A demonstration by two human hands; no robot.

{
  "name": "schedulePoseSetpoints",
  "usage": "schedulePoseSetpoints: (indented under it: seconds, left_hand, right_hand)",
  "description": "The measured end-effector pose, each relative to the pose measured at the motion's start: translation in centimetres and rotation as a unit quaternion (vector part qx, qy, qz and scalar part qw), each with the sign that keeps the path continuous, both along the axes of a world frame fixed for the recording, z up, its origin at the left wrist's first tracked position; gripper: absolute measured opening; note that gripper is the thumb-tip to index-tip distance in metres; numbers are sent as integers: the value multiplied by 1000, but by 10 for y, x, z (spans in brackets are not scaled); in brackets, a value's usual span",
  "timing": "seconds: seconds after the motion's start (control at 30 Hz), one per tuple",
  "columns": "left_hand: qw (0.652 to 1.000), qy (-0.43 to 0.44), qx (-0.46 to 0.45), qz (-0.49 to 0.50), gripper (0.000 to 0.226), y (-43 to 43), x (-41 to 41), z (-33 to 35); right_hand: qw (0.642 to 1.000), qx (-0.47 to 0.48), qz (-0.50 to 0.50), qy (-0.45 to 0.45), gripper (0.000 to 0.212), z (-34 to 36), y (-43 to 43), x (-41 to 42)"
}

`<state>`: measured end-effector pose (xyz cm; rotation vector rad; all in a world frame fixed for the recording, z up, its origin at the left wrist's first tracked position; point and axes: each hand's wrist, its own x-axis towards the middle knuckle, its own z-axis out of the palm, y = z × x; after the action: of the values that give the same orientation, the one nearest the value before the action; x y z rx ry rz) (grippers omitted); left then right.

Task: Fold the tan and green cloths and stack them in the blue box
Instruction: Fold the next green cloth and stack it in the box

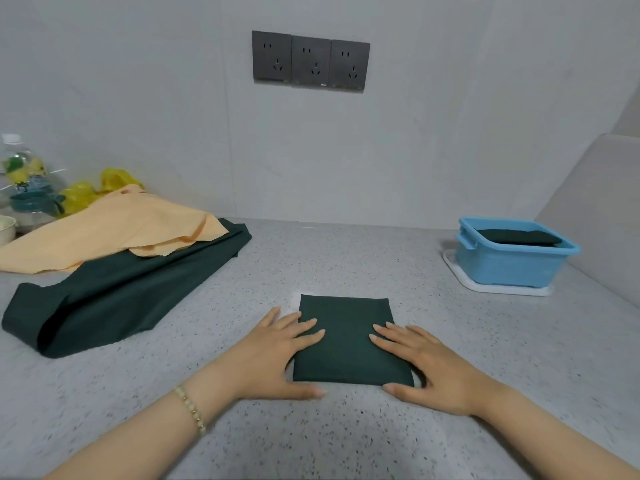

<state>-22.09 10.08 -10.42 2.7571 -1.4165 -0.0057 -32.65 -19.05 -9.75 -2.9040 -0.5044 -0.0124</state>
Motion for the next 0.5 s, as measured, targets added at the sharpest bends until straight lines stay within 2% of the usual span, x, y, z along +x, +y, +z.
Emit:
schedulePoseSetpoints:
  seconds: [0.17,0.3,0.37,0.5]
  left_hand:
    - [998,-55,9,-2,90,10,1,6]
    - [999,-50,0,-2,85,8,2,10]
    - [999,-46,-17,3,78,7,5,11]
    - [990,-73,-117,9,40,3,7,5]
  right_hand:
    - [998,-47,6,-47,73,7,-9,-5]
    - [996,-59,9,-73,65,7,-10,1]
    - [995,-32,0,-98,54,5,-11,6]
    - [982,100,-70,-147,27,-1,-8,13]
